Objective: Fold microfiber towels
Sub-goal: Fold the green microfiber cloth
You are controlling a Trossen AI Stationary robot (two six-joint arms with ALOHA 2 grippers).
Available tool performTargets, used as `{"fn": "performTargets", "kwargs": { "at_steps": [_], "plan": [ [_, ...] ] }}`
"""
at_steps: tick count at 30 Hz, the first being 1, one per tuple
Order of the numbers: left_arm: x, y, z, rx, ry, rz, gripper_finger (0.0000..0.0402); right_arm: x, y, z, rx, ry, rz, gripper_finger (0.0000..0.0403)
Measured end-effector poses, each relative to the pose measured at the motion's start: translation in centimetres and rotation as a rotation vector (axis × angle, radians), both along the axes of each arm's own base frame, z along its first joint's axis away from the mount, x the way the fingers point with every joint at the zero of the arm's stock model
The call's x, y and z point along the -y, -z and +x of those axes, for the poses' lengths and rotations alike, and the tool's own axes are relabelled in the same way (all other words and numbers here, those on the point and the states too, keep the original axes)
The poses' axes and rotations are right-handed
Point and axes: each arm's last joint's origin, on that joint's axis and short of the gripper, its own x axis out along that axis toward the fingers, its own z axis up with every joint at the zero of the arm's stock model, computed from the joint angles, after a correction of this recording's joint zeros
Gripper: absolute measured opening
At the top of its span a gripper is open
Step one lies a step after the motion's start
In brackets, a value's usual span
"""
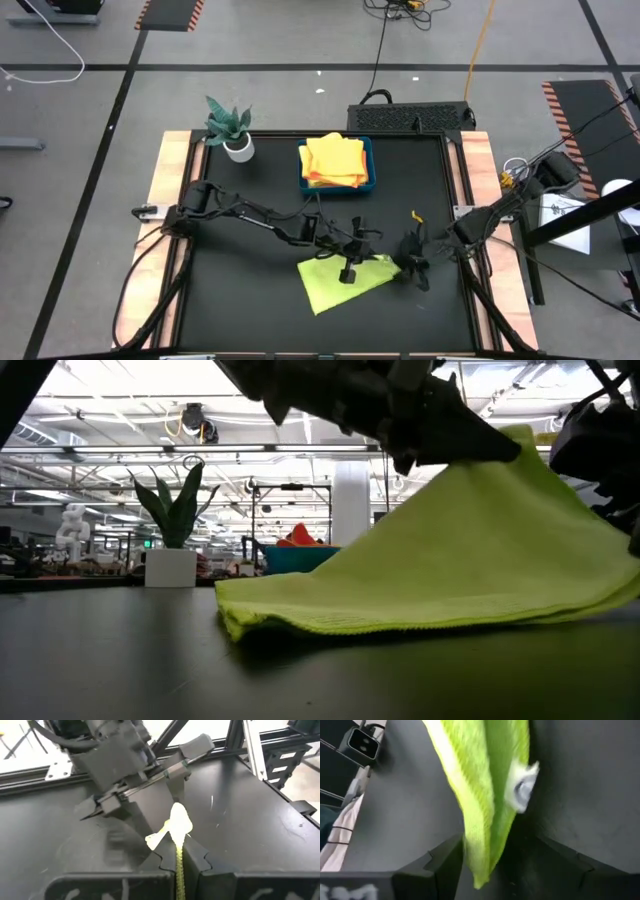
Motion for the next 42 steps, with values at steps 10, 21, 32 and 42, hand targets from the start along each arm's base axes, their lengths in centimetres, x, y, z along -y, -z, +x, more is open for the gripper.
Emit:
{"fn": "performTargets", "kwargs": {
  "at_steps": [10,21,32,42],
  "plan": [
    [0.7,-0.5,-0.7,-0.043,-0.032,0.050,0.0006,-0.8,-0.7,0.1,0.123,0.034,-0.032,0.0131],
    [0.6,-0.5,-0.6,-0.041,-0.065,0.058,0.0006,-0.9,-0.3,-0.4,0.074,0.021,-0.047,0.0059],
    [2.1,-2.4,-1.6,-0.022,-0.083,0.070,0.0005,-1.6,-1.9,0.3,0.264,0.012,-0.012,0.0005],
    [7.3,-9.8,-6.8,0.081,-0.156,0.167,0.0003,-2.6,-5.9,1.0,0.644,-0.123,0.179,0.0002]
  ]
}}
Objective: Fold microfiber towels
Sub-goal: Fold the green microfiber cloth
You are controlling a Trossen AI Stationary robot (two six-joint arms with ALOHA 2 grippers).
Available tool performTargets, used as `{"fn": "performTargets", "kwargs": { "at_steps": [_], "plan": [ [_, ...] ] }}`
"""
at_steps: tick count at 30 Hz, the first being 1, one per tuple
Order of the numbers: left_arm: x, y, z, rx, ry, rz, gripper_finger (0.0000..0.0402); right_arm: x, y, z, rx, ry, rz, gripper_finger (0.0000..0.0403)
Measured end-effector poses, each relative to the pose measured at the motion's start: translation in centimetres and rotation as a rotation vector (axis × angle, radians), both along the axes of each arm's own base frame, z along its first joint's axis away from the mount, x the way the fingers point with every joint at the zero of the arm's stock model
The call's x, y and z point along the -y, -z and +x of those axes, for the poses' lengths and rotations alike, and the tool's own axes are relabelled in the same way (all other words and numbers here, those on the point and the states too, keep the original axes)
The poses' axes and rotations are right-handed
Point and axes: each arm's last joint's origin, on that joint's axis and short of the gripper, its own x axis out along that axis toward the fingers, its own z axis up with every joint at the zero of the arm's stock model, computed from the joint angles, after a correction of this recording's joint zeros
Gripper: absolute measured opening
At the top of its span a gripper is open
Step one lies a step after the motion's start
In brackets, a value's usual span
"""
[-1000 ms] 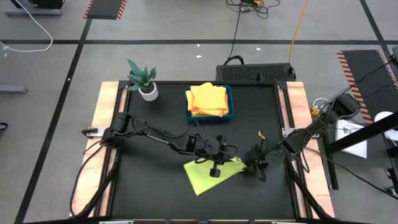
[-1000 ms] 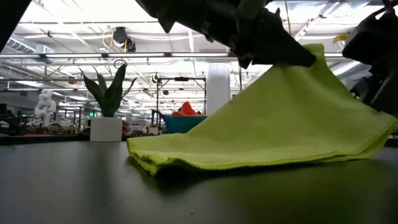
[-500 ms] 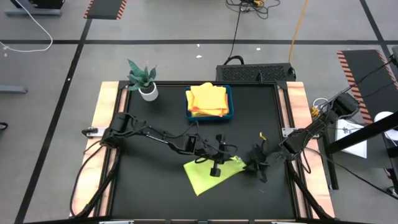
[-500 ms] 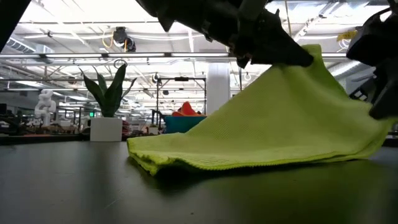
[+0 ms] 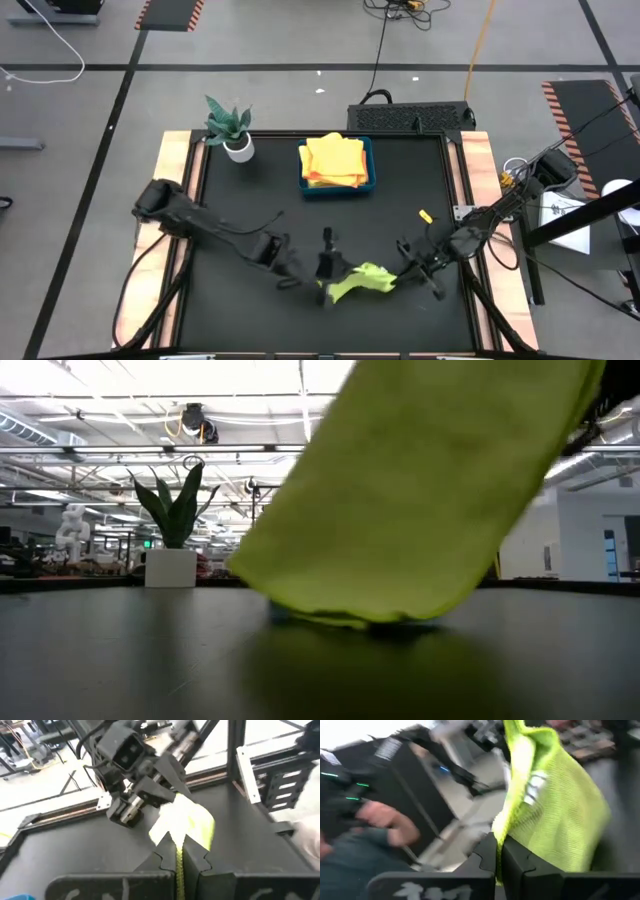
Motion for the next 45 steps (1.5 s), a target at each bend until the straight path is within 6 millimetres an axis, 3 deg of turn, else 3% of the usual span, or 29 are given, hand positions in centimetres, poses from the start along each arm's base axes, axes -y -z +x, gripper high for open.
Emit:
{"fn": "performTargets", "kwargs": {
  "at_steps": [6,14,19,24,28,31,34,39,45],
  "plan": [
    [3.5,-3.1,-3.5,0.073,-0.030,-0.026,0.0003,-0.7,-2.8,0.5,0.164,-0.089,0.059,0.0001],
    [7.6,-2.8,-5.9,0.082,-0.055,-0.067,0.0003,-5.6,-6.6,4.1,0.006,-0.160,-0.150,0.0001],
    [10.5,-3.5,-8.0,0.162,-0.082,-0.083,0.0003,-8.5,-9.5,5.5,0.054,-0.194,-0.171,0.0000],
    [13.1,-4.3,-10.0,0.232,-0.035,-0.146,0.0005,-9.3,-11.1,5.7,0.090,-0.158,-0.156,0.0000],
    [13.8,-4.3,-10.9,0.236,-0.065,-0.181,0.0003,-9.2,-11.2,5.8,0.077,-0.123,-0.133,0.0000],
    [13.7,-3.7,-10.7,0.223,-0.088,-0.211,0.0004,-9.0,-10.7,6.2,0.022,-0.066,-0.113,0.0000],
    [12.5,-1.8,-10.0,0.160,-0.143,-0.216,0.0004,-8.4,-9.2,7.1,-0.098,-0.006,-0.125,0.0000],
    [9.1,2.2,-8.9,0.061,-0.243,-0.193,0.0006,-6.4,-7.1,8.6,-0.257,0.190,-0.177,0.0000],
    [4.2,4.0,-10.4,0.020,-0.380,-0.141,0.0005,-3.3,-6.0,10.3,-0.331,0.328,-0.273,0.0000]
  ]
}}
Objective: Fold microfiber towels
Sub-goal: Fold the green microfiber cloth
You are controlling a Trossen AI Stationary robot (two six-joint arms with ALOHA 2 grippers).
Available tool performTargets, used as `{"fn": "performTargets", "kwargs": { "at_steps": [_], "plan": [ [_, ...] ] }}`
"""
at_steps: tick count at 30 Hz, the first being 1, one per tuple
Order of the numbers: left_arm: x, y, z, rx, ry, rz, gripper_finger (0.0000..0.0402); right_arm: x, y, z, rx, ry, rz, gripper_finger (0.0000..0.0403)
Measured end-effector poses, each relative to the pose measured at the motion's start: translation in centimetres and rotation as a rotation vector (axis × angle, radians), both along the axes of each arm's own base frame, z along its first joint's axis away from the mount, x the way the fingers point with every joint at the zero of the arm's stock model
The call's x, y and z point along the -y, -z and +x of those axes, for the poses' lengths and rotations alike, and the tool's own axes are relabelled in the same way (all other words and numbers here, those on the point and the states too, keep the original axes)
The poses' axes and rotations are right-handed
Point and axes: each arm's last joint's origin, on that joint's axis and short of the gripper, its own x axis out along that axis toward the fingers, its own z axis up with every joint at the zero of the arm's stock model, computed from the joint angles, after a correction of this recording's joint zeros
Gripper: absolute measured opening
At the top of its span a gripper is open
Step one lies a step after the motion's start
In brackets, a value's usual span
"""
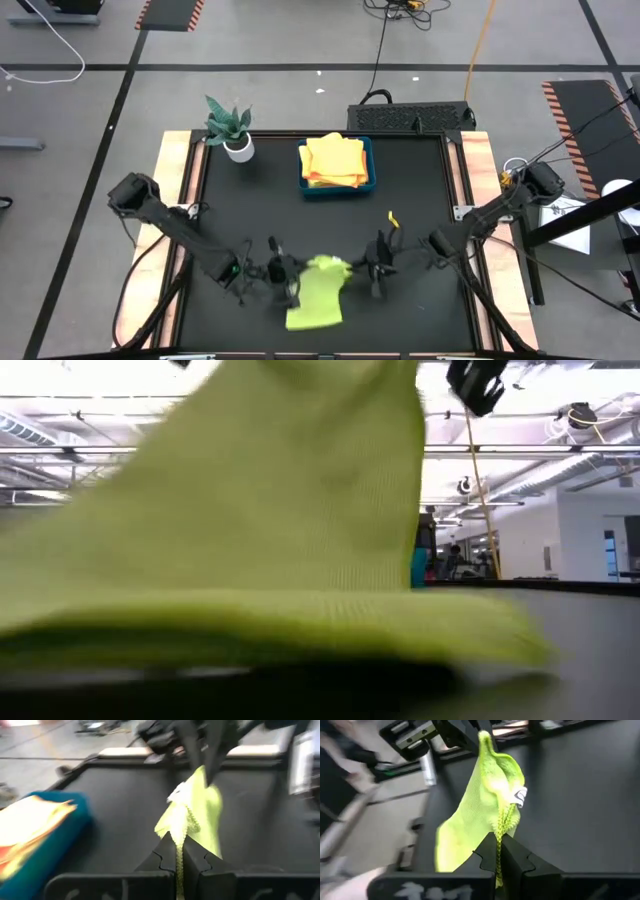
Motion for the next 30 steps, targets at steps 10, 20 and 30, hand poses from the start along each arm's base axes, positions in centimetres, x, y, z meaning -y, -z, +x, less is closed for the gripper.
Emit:
{"fn": "performTargets", "kwargs": {
  "at_steps": [10,20,30],
  "plan": [
    [-7.3,5.0,-2.0,-0.084,-0.171,0.023,0.0007,6.2,3.0,1.4,-0.077,0.159,-0.097,0.0000],
    [-8.1,7.5,-3.1,-0.024,-0.054,0.094,0.0004,6.6,5.6,0.0,0.073,0.033,-0.017,0.0000],
    [-10.3,7.7,-2.5,-0.118,-0.078,0.301,0.0007,7.3,6.0,0.2,0.074,0.085,-0.080,0.0000]
  ]
}}
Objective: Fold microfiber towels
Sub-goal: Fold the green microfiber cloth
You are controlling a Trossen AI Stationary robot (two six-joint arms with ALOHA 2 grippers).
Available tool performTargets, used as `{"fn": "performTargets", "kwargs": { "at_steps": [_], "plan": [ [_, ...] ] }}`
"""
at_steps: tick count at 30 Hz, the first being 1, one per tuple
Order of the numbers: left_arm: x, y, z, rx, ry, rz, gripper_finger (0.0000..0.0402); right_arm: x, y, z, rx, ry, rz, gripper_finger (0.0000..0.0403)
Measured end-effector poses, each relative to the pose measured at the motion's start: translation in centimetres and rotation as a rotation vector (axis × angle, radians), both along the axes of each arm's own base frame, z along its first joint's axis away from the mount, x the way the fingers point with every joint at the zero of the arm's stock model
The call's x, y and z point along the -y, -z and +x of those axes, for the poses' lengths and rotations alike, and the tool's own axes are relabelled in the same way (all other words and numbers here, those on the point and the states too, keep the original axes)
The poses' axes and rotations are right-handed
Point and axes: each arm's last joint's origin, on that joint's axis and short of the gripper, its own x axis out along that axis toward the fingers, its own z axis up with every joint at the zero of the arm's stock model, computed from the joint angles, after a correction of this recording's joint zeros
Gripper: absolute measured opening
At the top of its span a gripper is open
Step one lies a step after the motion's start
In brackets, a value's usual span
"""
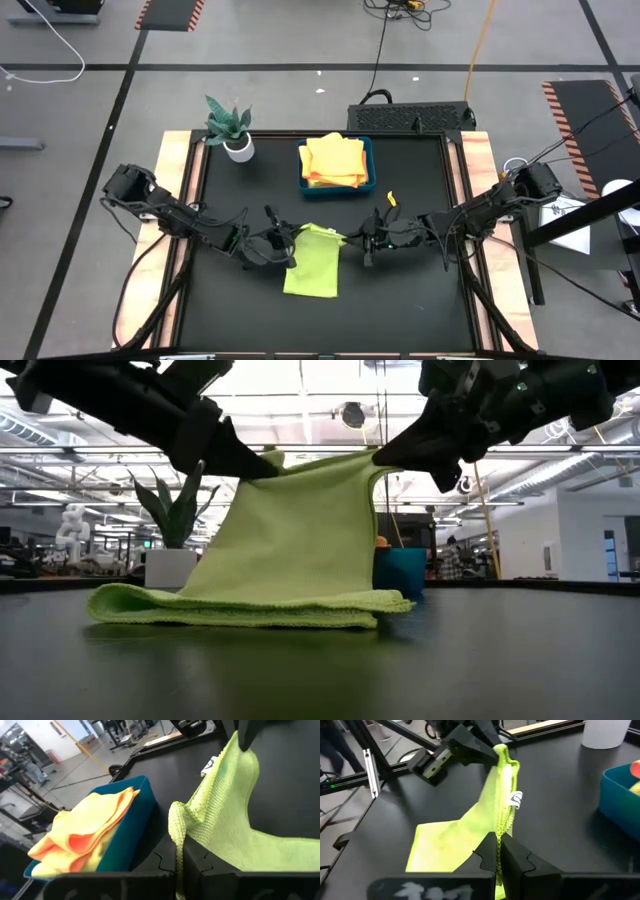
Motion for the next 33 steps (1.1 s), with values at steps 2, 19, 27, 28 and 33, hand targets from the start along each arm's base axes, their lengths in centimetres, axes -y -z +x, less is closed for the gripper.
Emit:
{"fn": "performTargets", "kwargs": {
  "at_steps": [2,19,27,28,33],
  "plan": [
    [-0.2,0.0,0.1,-0.016,0.007,0.018,0.0007,-0.1,0.2,0.1,-0.006,-0.002,-0.001,0.0000],
    [5.0,0.7,-2.4,-0.063,0.232,-0.069,0.0004,-3.7,3.3,1.1,0.017,-0.207,0.117,0.0000],
    [6.5,1.3,-3.5,-0.099,0.282,-0.152,0.0005,-5.4,5.7,3.2,-0.030,-0.298,0.169,0.0000],
    [6.6,1.4,-3.6,-0.104,0.292,-0.164,0.0004,-5.6,5.9,3.4,-0.039,-0.305,0.169,0.0000],
    [7.9,2.8,-3.9,-0.134,0.324,-0.213,0.0009,-5.9,6.2,3.7,-0.051,-0.329,0.172,0.0000]
  ]
}}
